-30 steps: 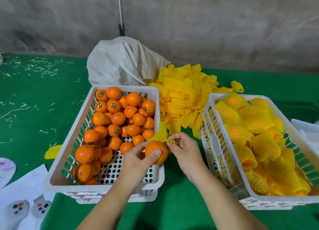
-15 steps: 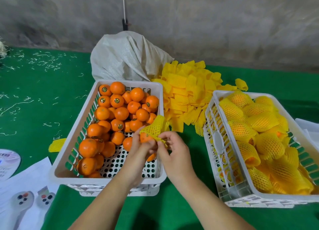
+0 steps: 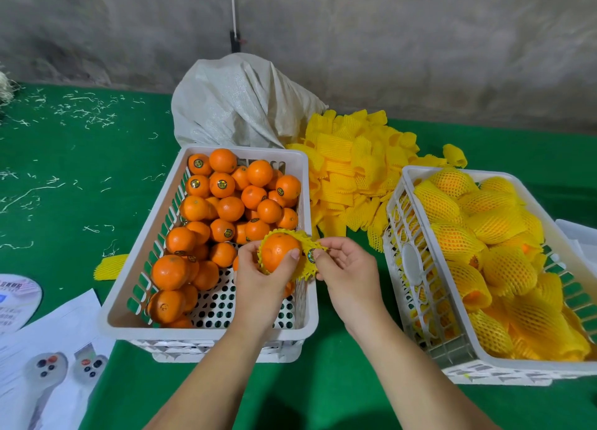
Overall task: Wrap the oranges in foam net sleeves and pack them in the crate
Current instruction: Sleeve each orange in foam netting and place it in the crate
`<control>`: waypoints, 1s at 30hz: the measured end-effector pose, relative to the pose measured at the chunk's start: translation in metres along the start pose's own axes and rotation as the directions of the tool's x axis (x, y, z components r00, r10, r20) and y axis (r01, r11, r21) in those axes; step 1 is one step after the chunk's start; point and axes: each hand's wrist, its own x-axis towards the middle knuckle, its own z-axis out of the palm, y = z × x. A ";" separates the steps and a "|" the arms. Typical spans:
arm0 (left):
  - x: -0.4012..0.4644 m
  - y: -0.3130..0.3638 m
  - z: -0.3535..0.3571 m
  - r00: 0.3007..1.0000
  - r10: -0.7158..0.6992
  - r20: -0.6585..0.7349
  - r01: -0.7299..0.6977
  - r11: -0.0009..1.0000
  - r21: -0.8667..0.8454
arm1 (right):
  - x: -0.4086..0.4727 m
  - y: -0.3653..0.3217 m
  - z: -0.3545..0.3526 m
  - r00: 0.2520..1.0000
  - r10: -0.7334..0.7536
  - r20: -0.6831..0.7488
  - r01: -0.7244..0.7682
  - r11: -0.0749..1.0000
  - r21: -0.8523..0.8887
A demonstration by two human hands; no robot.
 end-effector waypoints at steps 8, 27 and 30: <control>0.006 -0.002 -0.011 0.914 -0.189 0.358 0.285 0.929 -0.237 | -0.007 0.003 0.010 0.932 -0.335 0.135 0.361 0.884 -0.298; 0.004 -0.011 -0.013 0.993 0.077 0.094 -0.070 0.995 -0.073 | -0.020 -0.004 0.013 0.983 -0.133 0.125 0.142 0.988 -0.067; 0.002 -0.011 -0.014 0.959 0.169 0.227 -0.172 0.985 -0.007 | -0.019 -0.010 0.020 0.948 0.195 0.250 -0.237 0.959 0.153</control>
